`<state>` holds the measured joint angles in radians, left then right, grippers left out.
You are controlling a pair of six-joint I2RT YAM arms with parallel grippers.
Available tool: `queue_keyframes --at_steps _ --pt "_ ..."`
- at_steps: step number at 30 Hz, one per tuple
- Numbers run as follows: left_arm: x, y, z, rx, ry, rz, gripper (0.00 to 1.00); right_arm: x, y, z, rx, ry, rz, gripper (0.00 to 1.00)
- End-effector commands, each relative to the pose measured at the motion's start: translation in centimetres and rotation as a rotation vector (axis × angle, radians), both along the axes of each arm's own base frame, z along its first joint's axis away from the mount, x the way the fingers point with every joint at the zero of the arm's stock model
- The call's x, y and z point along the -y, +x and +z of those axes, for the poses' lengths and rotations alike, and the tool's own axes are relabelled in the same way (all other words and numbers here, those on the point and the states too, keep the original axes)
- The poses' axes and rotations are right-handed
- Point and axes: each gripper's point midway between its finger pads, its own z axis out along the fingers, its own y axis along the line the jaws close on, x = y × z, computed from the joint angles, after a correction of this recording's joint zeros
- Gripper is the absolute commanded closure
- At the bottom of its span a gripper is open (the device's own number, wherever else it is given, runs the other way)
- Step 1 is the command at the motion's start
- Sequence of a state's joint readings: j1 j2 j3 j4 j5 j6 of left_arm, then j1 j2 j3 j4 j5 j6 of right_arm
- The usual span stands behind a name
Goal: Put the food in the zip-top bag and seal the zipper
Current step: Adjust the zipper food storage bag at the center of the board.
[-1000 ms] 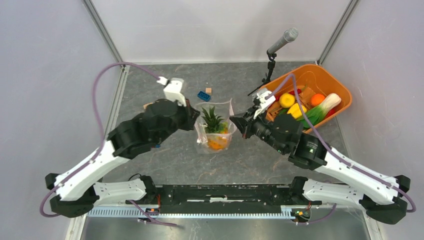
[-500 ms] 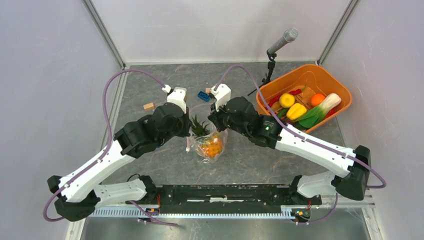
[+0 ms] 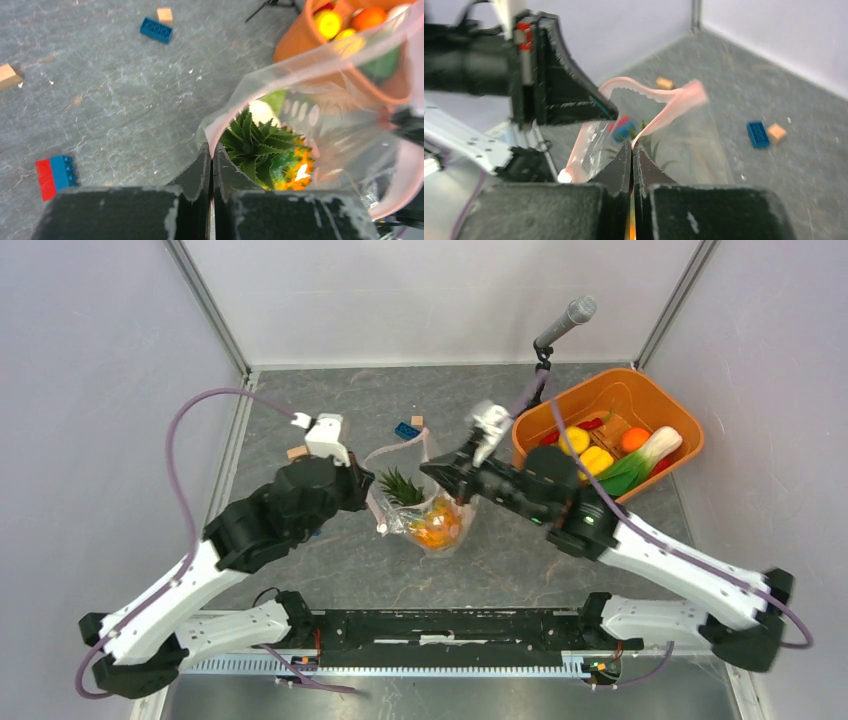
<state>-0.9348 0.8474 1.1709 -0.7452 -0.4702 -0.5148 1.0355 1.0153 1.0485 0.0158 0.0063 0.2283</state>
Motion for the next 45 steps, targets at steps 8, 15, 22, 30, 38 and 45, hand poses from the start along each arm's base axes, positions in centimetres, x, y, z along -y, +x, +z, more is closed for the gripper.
queue_keyframes --at_steps 8,15,22,30,38,45 --pt "-0.8 1.2 1.1 0.069 -0.063 0.085 0.98 -4.0 -4.4 2.7 0.112 0.103 0.354 1.00" --pt "-3.6 -0.1 6.4 0.224 -0.187 0.102 0.98 -1.2 0.2 3.4 0.157 0.090 0.051 1.00" --pt "1.3 -0.4 -0.6 -0.006 -0.024 -0.075 0.98 2.7 7.6 -12.4 -0.155 -0.328 -0.408 1.00" --pt "5.5 -0.9 -5.0 -0.124 -0.072 -0.189 0.98 4.6 6.0 -14.3 -0.220 -0.310 -0.336 0.88" --pt "6.6 -1.0 -3.6 -0.107 -0.101 -0.242 0.98 5.8 5.9 -11.0 -0.188 -0.266 -0.347 0.51" --pt "7.1 -1.3 -4.1 -0.117 -0.099 -0.271 0.98 0.8 0.5 -8.2 -0.148 -0.157 0.072 0.54"
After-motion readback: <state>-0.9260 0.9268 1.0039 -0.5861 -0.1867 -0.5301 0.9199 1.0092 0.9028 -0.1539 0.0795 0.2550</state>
